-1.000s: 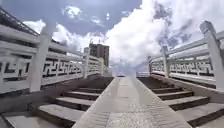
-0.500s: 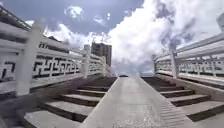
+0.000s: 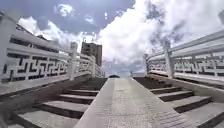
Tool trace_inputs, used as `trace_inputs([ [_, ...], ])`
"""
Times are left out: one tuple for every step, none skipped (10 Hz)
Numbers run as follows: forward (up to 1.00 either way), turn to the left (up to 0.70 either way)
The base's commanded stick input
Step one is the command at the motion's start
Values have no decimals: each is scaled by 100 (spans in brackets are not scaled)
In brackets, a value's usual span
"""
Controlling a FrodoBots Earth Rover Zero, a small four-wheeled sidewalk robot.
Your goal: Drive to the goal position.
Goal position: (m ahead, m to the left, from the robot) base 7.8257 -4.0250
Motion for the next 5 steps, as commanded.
trace_inputs([
  [70, 0],
  [70, 0],
  [70, 0],
  [70, 4],
  [70, 14],
])
